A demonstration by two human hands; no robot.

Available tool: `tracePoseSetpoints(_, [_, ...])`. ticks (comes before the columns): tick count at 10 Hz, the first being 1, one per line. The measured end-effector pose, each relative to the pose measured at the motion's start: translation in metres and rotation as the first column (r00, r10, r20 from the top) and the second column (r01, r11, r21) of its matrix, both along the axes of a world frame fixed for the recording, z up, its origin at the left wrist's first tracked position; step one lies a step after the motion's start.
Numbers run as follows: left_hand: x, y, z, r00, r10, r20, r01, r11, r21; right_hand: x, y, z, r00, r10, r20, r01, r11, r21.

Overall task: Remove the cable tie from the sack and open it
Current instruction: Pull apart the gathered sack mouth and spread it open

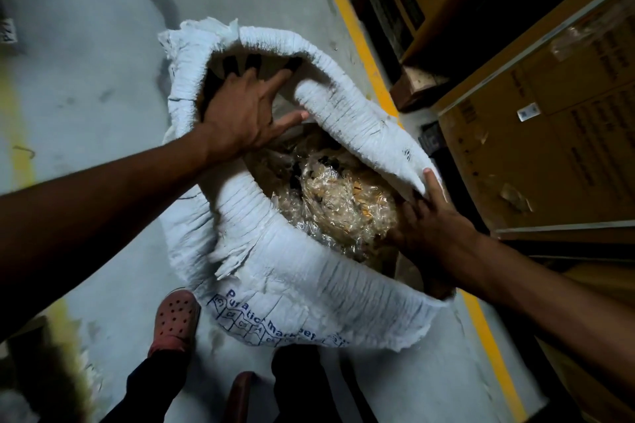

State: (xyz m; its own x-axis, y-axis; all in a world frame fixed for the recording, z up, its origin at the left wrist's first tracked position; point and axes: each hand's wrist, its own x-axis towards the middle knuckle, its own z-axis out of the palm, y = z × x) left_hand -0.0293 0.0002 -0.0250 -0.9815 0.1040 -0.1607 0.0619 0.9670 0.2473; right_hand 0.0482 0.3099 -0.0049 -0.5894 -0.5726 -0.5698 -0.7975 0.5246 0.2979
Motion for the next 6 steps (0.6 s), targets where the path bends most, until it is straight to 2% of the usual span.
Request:
tracePoseSetpoints(1, [0.012,-0.001,-0.001,0.997,-0.069,0.034,0.068,0.997,0.024,-0.010,-0.003,0.013,0.994,0.088,0.071,-0.103,0.964,0.245])
tracePoseSetpoints(2, [0.023,-0.002,-0.005,0.993,-0.110,0.044,0.109,0.994,0.016,-0.025,-0.014,0.028,0.994,0.077,0.075,-0.092,0.968,0.234])
tracePoseSetpoints(4, [0.063,0.010,-0.001,0.967,-0.245,0.066,0.251,0.961,-0.118,-0.055,-0.023,0.023,1.000,0.011,-0.007,-0.010,0.996,0.091])
tracePoseSetpoints(5, [0.096,0.014,-0.002,0.939,-0.292,0.180,0.314,0.943,-0.107,-0.066,-0.019,0.025,0.997,-0.074,-0.008,0.074,0.997,-0.018])
tracePoseSetpoints(6, [0.117,-0.001,-0.003,0.891,-0.251,0.379,0.311,0.945,-0.105,-0.076,-0.015,0.036,0.986,-0.167,0.004,0.167,0.986,-0.027])
